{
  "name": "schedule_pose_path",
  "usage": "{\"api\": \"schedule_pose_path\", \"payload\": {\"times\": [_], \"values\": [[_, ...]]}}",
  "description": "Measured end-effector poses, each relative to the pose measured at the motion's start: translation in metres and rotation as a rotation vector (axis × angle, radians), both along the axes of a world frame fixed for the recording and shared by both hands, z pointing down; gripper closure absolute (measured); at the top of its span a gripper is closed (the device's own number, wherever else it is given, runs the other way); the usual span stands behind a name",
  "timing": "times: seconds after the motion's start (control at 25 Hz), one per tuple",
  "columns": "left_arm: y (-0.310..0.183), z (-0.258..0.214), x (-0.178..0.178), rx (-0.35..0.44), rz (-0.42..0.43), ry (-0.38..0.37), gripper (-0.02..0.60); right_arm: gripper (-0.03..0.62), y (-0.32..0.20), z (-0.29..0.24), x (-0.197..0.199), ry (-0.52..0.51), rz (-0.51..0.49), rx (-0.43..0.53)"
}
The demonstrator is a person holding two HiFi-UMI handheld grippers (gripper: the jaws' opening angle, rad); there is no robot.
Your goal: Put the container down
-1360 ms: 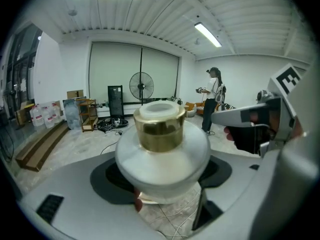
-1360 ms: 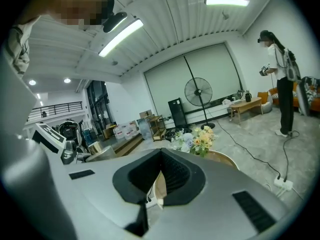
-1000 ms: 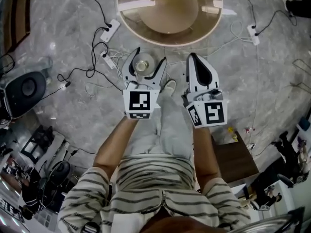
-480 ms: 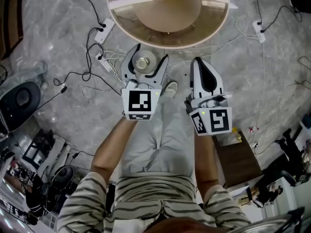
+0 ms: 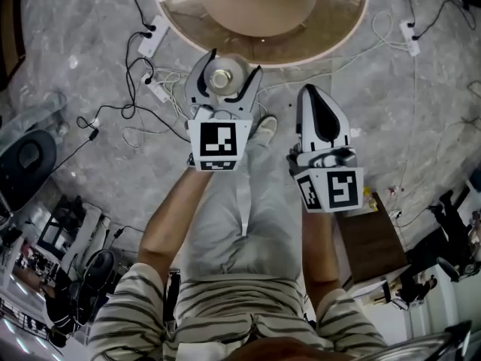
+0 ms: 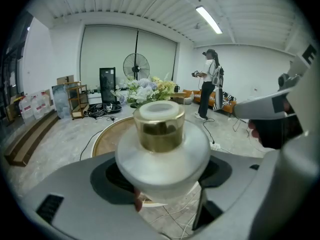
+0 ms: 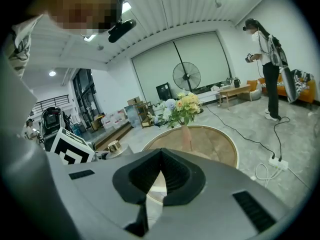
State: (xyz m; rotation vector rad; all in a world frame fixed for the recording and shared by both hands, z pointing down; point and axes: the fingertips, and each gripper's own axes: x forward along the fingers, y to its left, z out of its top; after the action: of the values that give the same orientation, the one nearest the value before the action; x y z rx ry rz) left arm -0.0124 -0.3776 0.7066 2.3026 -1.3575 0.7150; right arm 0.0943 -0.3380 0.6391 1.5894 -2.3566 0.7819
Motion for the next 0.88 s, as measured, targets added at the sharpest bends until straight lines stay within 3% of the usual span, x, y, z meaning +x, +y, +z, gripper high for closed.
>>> {"api": "schedule_pose_path", "payload": {"times": [0.88], "values": [[-0.042, 0.094, 0.018, -0.022, 0.031, -0.053, 0.244, 0.586, -0.002, 0.056, 0.012, 0.017, 0.023, -0.056]]}}
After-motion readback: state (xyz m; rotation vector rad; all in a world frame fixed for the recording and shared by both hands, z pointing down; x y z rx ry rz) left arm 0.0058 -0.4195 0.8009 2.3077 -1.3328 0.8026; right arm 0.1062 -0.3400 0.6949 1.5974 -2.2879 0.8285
